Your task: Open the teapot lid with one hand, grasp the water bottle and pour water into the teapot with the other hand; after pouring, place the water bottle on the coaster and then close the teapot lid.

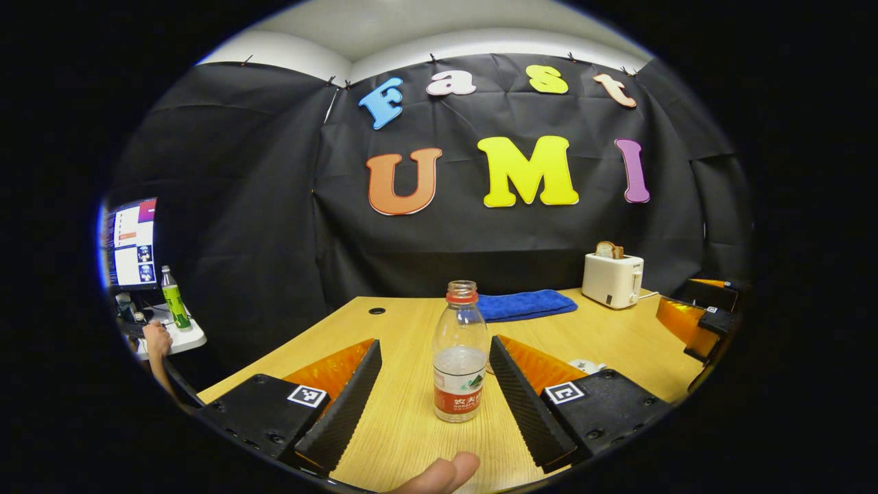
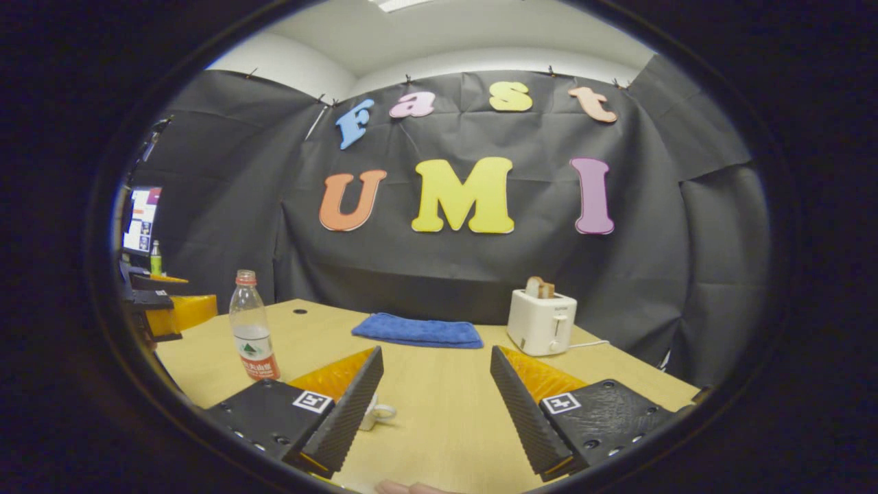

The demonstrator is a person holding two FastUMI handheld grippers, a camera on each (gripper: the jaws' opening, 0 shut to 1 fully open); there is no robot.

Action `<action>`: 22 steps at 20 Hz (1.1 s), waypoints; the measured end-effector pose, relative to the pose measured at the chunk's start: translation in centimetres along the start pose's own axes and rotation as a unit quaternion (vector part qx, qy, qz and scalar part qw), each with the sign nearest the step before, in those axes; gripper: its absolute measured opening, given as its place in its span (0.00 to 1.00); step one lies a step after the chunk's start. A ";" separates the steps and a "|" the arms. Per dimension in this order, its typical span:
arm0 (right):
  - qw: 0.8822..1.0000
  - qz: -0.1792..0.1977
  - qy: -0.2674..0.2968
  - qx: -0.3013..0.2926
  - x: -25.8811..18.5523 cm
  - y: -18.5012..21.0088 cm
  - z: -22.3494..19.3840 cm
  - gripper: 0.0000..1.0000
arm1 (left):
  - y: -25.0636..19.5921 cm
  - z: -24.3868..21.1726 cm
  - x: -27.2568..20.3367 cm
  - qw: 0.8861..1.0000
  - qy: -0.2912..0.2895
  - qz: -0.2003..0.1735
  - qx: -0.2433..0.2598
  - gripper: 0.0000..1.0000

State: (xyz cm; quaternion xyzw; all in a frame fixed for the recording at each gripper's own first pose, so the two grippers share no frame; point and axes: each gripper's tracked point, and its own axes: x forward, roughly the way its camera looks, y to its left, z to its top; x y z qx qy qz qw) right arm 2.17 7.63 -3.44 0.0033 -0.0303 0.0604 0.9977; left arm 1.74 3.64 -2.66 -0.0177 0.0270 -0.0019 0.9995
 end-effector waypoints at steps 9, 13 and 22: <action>0.997 0.052 0.043 -0.037 5.3 7.9 -5.7 0.94 | 3.0 -0.3 0.7 0.999 -0.005 0.032 0.021 0.99; 0.997 0.033 0.075 -0.002 6.6 7.9 -7.3 0.93 | 3.5 -0.7 1.0 0.999 0.002 0.034 0.002 0.99; 0.993 0.050 0.102 0.023 7.7 9.6 -8.8 0.28 | 4.3 -1.4 1.4 0.999 0.015 0.031 -0.009 0.99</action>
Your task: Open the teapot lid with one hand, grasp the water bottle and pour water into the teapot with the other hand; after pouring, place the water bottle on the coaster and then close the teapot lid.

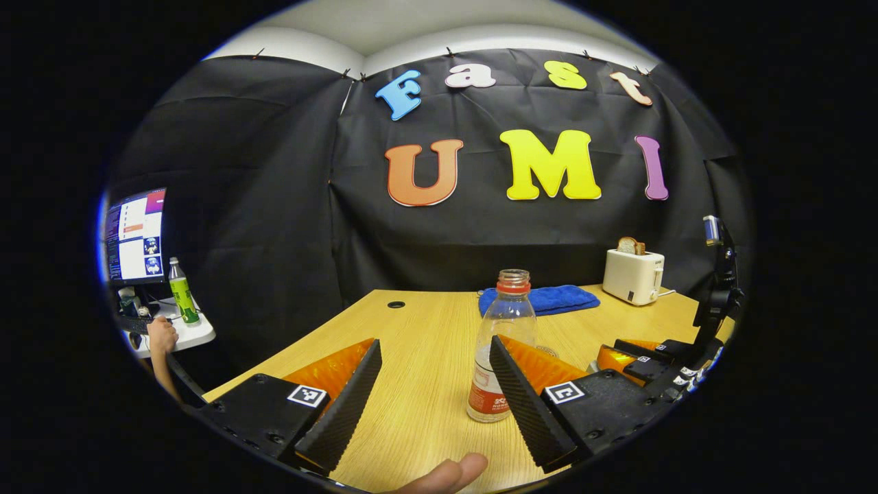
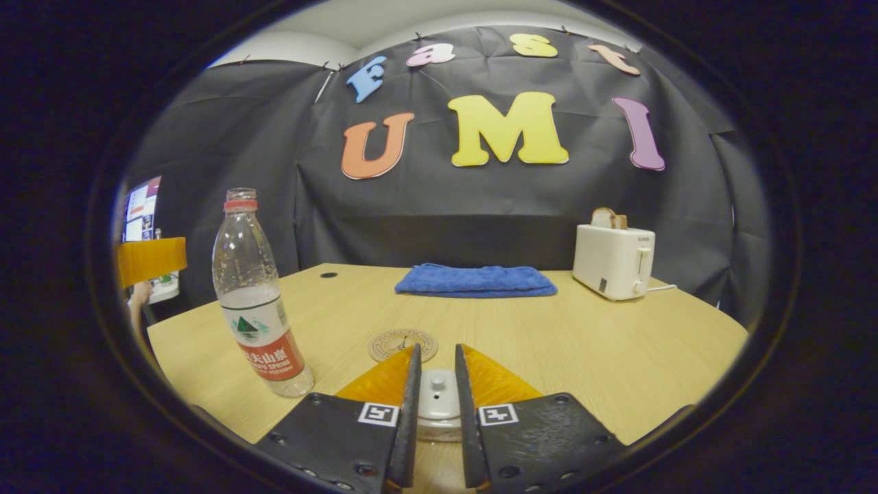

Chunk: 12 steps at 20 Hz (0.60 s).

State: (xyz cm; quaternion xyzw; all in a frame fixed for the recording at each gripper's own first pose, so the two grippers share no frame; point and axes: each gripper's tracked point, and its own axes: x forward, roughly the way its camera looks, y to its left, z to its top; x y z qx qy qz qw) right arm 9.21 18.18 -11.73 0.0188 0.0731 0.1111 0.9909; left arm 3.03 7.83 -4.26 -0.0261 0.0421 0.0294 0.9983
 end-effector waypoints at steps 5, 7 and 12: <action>1.000 0.002 0.012 0.004 0.0 -0.4 -0.4 0.07 | -0.1 -0.2 0.1 1.000 0.005 -0.003 -0.010 0.99; 1.000 0.002 0.008 -0.002 -0.2 -0.8 0.0 0.01 | -0.4 -0.1 0.1 1.000 0.002 -0.008 -0.007 1.00; 1.000 0.002 -0.002 0.006 -1.0 -2.2 1.0 0.00 | -1.5 -0.4 0.1 1.000 0.006 -0.030 -0.002 0.99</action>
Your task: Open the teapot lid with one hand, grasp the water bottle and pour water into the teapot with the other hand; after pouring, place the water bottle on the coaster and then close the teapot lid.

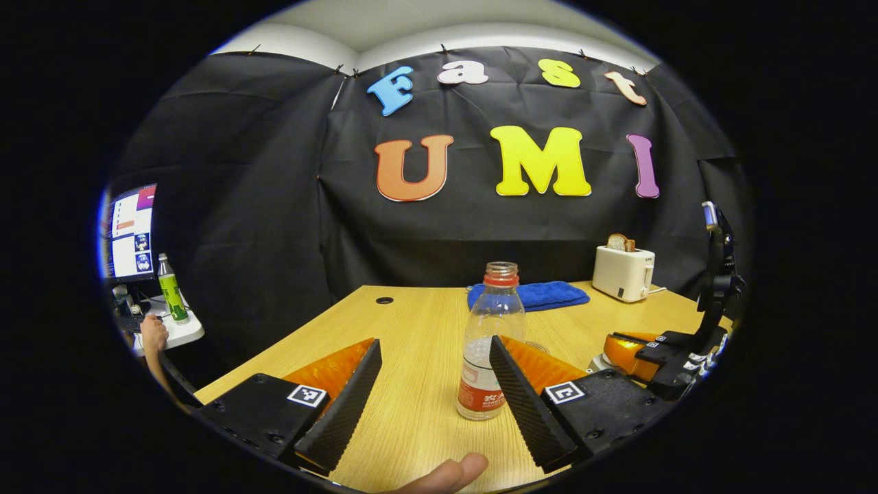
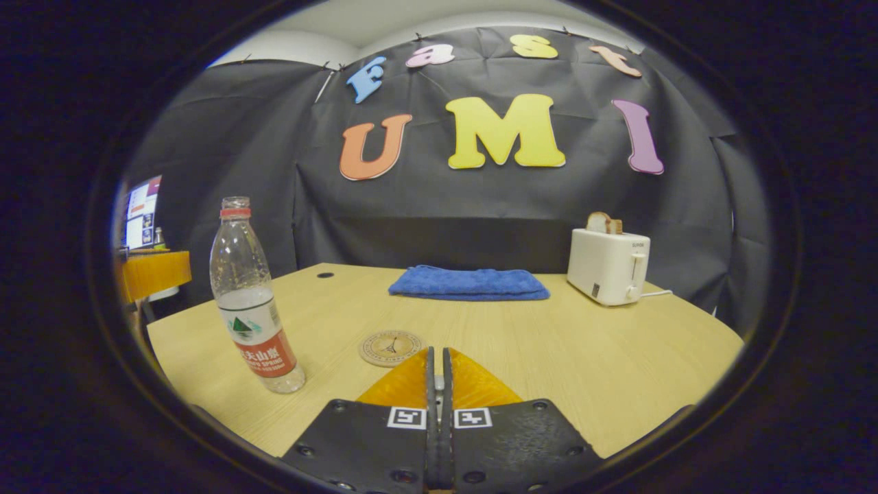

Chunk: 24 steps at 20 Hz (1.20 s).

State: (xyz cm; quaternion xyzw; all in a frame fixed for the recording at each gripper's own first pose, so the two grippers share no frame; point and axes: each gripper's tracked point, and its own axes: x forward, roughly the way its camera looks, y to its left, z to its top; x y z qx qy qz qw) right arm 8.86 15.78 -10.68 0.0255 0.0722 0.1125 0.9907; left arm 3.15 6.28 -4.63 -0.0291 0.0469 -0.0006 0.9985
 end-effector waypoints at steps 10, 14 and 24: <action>0.999 -0.044 -0.032 0.001 -5.2 -5.8 4.2 0.00 | -3.4 -0.3 -0.2 0.999 -0.004 -0.051 0.009 0.99; 0.998 -0.056 -0.041 -0.003 -6.9 -7.5 4.4 0.00 | -4.5 -0.8 0.7 0.998 -0.014 -0.066 -0.003 0.99; 0.996 -0.068 -0.055 -0.004 -9.1 -10.1 4.8 0.00 | -5.0 -3.1 4.2 0.998 -0.042 -0.056 0.012 0.99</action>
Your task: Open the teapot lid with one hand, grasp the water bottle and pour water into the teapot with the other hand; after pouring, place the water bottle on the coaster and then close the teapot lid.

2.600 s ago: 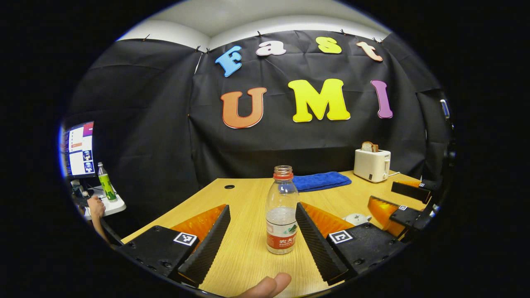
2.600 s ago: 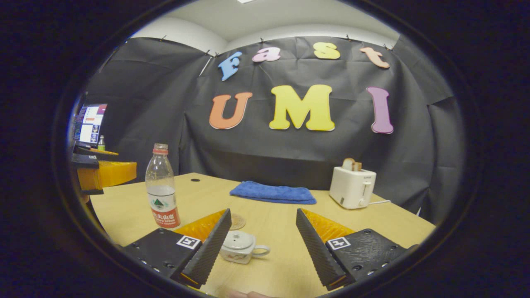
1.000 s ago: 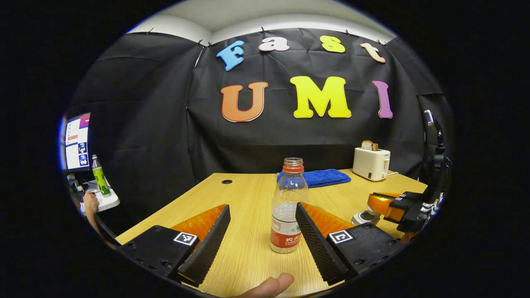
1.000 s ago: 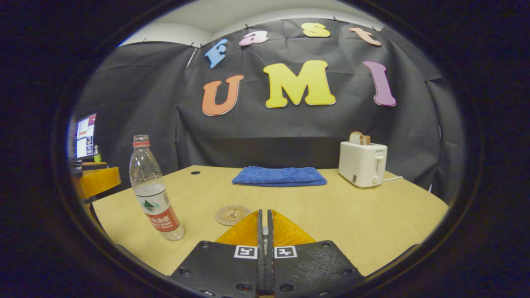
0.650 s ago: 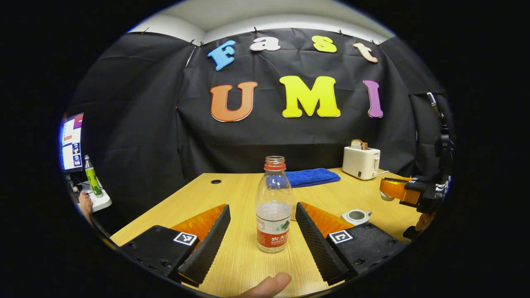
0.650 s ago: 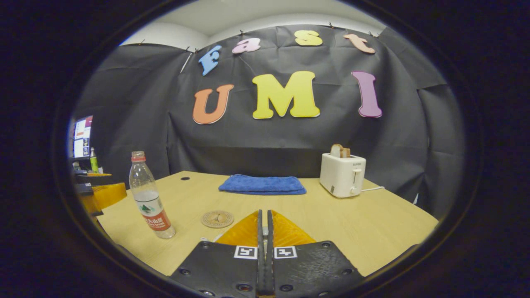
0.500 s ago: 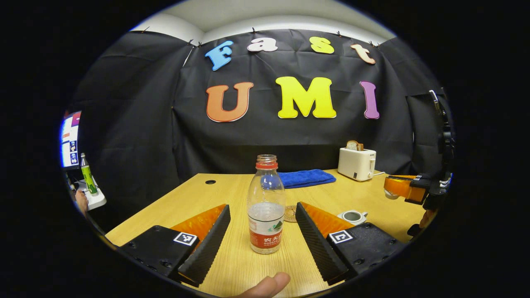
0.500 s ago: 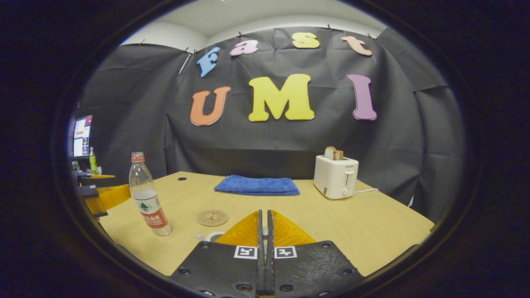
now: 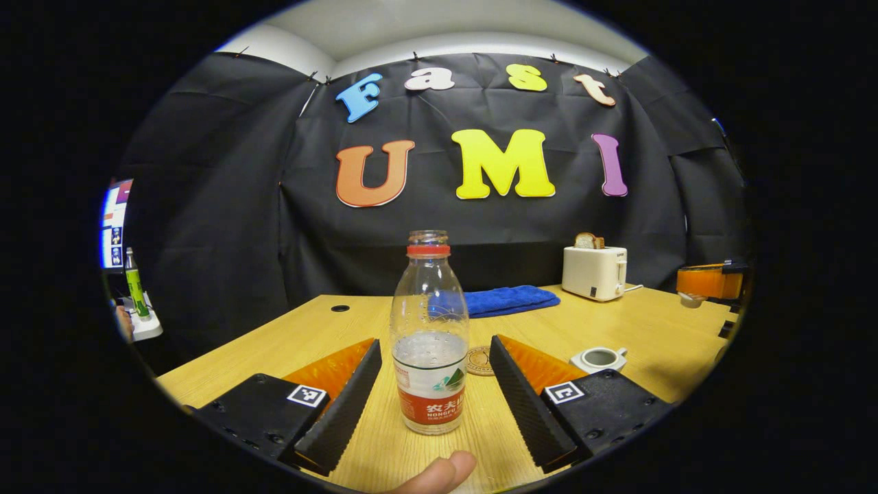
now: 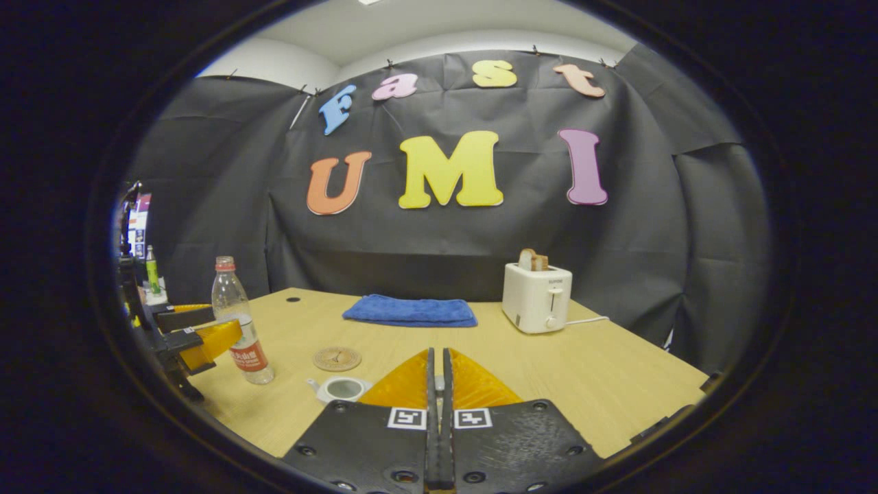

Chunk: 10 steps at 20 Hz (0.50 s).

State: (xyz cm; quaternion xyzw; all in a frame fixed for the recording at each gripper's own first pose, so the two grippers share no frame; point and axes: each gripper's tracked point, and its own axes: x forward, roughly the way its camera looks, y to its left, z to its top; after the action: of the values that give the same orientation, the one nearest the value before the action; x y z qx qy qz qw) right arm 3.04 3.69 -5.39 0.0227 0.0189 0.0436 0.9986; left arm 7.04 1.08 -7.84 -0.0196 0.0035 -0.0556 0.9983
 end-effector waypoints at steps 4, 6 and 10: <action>1.000 -0.002 -0.004 -0.001 -0.4 0.1 0.2 0.00 | 1.2 -0.7 1.5 1.000 -0.001 0.016 0.021 1.00; 1.000 -0.003 -0.008 -0.004 -0.5 0.2 0.4 0.00 | 1.1 -1.2 1.7 1.000 0.006 0.010 0.007 1.00; 1.000 -0.006 -0.020 -0.012 -0.7 0.2 1.0 0.00 | 0.4 -0.6 2.1 1.000 -0.009 -0.011 -0.001 0.95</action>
State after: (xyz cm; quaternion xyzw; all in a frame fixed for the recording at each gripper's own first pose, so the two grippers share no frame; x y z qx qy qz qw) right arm 2.34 3.81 -4.33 0.0113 -0.0011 0.0373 0.9992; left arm 9.13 1.27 -8.49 -0.0215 -0.0057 -0.0659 0.9976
